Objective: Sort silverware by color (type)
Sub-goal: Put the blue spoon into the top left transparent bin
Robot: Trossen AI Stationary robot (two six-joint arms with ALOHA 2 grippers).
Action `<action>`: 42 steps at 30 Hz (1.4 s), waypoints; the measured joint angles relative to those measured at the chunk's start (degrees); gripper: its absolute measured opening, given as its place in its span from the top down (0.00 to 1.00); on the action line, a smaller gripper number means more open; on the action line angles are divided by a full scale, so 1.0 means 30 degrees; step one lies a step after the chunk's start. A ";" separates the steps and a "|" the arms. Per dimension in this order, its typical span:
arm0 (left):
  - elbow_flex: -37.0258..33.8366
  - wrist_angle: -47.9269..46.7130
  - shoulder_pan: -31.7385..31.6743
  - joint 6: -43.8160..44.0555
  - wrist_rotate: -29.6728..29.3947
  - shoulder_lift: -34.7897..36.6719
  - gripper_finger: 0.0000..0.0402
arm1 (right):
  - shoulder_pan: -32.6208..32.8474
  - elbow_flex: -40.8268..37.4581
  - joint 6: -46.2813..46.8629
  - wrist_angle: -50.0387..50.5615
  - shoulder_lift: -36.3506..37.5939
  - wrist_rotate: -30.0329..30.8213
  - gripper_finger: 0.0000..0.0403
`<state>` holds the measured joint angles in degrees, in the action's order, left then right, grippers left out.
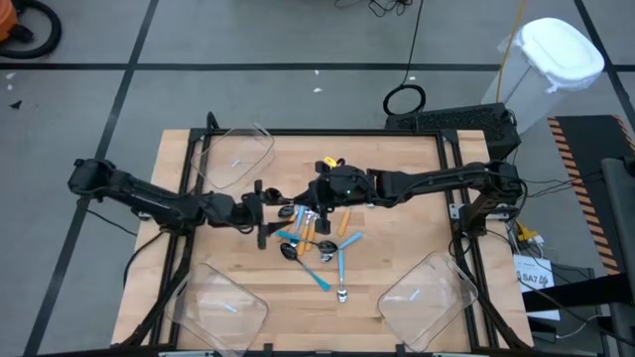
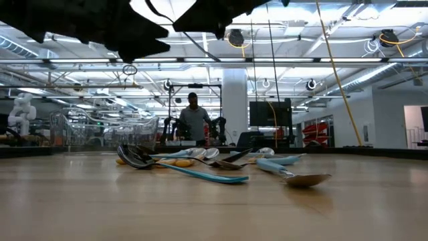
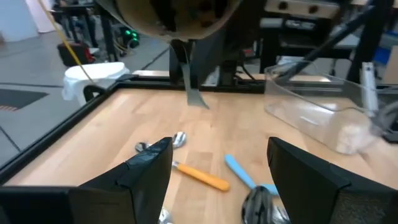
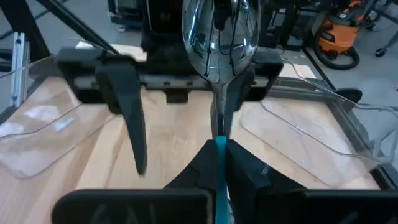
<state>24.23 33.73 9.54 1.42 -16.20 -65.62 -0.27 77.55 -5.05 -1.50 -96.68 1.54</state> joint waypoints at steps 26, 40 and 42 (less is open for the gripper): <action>0.0000 0.6919 -0.0032 0.0623 -0.2252 -0.5115 0.35 | 0.0659 -0.7697 0.1944 -1.7204 -0.0015 0.3520 0.97; 0.3673 0.6654 -0.0095 -0.0835 -0.2827 -0.8368 0.35 | 0.0668 -0.7726 0.1678 -1.7296 -0.0015 0.4059 0.96; 0.3976 0.6623 -0.0080 -0.0865 -0.3272 -0.8709 0.35 | 0.0668 -0.7730 0.1670 -1.7274 -0.0015 0.4067 0.96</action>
<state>36.16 53.60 9.30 -1.17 -26.02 -91.74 1.74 54.36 -0.04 -53.32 -96.73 13.74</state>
